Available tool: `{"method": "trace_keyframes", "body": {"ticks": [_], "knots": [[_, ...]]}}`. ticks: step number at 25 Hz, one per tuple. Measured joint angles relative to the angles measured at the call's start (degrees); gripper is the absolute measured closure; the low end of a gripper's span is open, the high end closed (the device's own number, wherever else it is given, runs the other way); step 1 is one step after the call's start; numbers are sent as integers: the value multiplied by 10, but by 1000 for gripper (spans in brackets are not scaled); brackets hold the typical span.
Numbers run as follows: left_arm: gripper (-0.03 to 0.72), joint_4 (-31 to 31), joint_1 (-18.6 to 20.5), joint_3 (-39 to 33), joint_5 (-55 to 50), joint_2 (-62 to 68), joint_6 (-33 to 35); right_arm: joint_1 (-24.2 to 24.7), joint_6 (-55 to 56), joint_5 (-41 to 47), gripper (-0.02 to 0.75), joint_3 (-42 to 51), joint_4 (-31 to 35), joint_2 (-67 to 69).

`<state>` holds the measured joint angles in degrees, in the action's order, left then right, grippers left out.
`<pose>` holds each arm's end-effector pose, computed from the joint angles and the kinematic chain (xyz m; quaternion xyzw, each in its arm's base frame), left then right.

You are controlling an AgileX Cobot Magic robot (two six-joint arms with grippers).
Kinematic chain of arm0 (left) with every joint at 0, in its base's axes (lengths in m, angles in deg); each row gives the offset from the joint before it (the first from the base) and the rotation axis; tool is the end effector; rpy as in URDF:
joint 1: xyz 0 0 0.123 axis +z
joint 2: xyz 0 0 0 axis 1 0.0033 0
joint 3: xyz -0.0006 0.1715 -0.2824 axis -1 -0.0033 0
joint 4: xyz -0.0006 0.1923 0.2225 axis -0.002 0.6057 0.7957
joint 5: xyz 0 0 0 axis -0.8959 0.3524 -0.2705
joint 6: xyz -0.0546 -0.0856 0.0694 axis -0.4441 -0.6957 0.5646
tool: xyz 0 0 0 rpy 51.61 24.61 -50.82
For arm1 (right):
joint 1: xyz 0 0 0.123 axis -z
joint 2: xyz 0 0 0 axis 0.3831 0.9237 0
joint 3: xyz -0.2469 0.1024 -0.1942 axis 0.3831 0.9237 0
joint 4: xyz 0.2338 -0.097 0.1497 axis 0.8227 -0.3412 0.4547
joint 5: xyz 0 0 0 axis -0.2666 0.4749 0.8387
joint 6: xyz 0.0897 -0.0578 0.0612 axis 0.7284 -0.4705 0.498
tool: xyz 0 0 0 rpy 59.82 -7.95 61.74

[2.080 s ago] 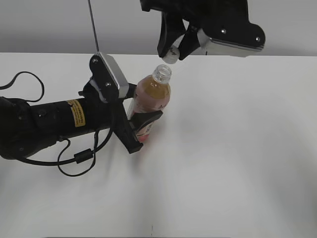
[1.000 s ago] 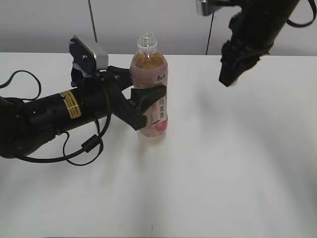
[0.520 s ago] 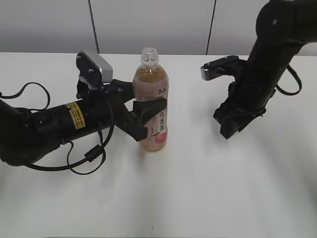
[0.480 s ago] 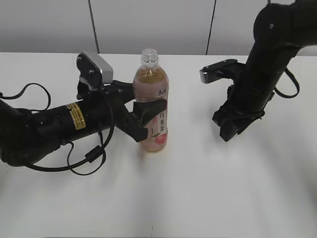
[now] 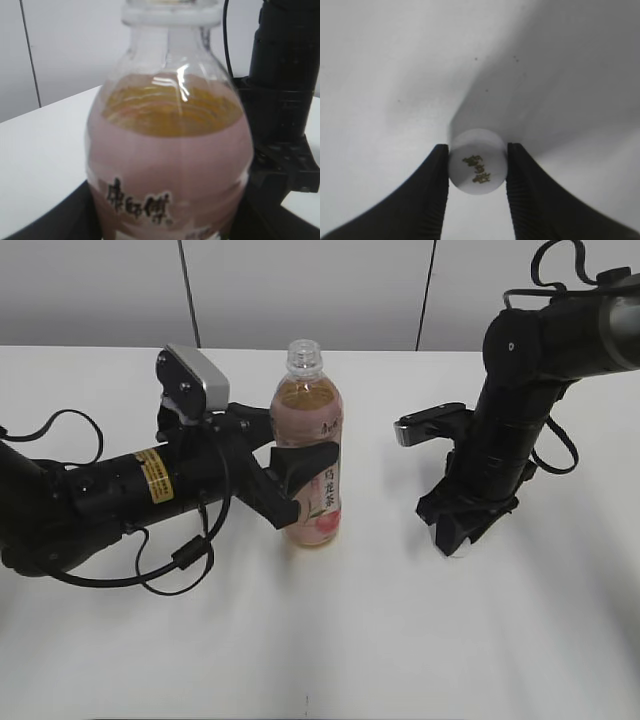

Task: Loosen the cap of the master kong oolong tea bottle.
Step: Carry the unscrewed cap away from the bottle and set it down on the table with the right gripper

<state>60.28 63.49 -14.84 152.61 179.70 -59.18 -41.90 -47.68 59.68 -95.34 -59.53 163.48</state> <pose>0.3365 -0.2351 0.1289 0.3175 0.6743 -0.3469 0.5694 0.4021 0.1601 0.0843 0.3092 -0.9482 -0.0720 0.0082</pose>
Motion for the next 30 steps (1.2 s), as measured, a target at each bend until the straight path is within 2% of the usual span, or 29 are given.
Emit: {"method": "trace_keyframes", "body": {"ticks": [21,24,27,30], "knots": [[279,10,1,1,29,32,2,0,8,-19,463,0,6,0],[279,12,1,1,29,32,2,0,8,-19,412,0,6,0],[266,13,1,1,29,32,2,0,8,-17,293,0,9,0],[240,13,1,1,30,32,2,0,13,-15,219,0,13,0]]}}
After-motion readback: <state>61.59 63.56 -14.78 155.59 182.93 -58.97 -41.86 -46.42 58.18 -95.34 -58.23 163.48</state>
